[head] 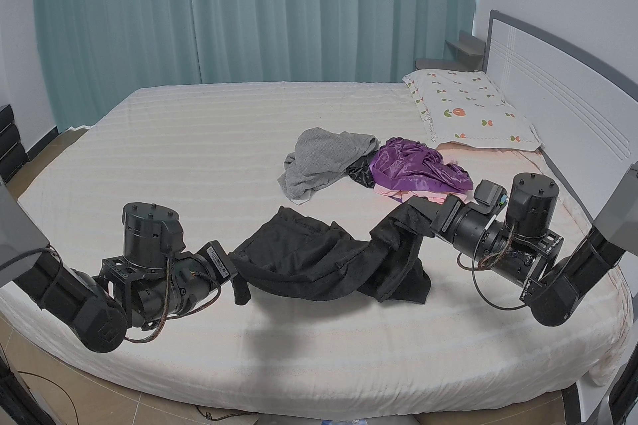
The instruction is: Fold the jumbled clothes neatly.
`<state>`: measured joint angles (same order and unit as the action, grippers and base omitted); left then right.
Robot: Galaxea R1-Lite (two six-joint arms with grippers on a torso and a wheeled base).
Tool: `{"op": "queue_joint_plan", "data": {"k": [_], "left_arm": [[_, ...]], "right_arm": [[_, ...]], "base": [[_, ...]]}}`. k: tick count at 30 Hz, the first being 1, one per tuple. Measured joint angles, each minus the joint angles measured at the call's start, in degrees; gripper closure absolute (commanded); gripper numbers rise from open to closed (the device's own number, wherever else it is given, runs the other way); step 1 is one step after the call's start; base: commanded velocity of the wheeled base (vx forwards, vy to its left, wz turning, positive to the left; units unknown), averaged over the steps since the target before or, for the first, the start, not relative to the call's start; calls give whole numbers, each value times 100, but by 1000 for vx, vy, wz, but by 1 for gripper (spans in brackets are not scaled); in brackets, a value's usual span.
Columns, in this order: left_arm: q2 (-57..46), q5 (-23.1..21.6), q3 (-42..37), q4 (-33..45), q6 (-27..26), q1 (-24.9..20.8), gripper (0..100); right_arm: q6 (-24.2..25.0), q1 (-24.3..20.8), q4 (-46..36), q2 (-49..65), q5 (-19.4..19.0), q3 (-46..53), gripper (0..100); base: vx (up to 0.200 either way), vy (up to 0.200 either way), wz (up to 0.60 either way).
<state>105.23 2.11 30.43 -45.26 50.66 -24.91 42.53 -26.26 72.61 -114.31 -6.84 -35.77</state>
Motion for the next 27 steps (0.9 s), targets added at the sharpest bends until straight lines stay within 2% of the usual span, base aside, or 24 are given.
{"op": "queue_joint_plan", "data": {"k": [8, 12, 27], "left_arm": [[-49, 51, 41, -17, 44, 29, 100], [-96, -4, 85, -171, 315, 193, 100], [-219, -26, 96, -197, 367, 278, 100]], "right_arm": [[0, -23, 0, 45, 11, 35, 100], [-6, -20, -2, 59, 11, 41, 100], [-6, 7, -2, 41, 9, 30, 100]], "base": [[0, 0, 0], [0, 0, 0], [0, 200, 0]]}}
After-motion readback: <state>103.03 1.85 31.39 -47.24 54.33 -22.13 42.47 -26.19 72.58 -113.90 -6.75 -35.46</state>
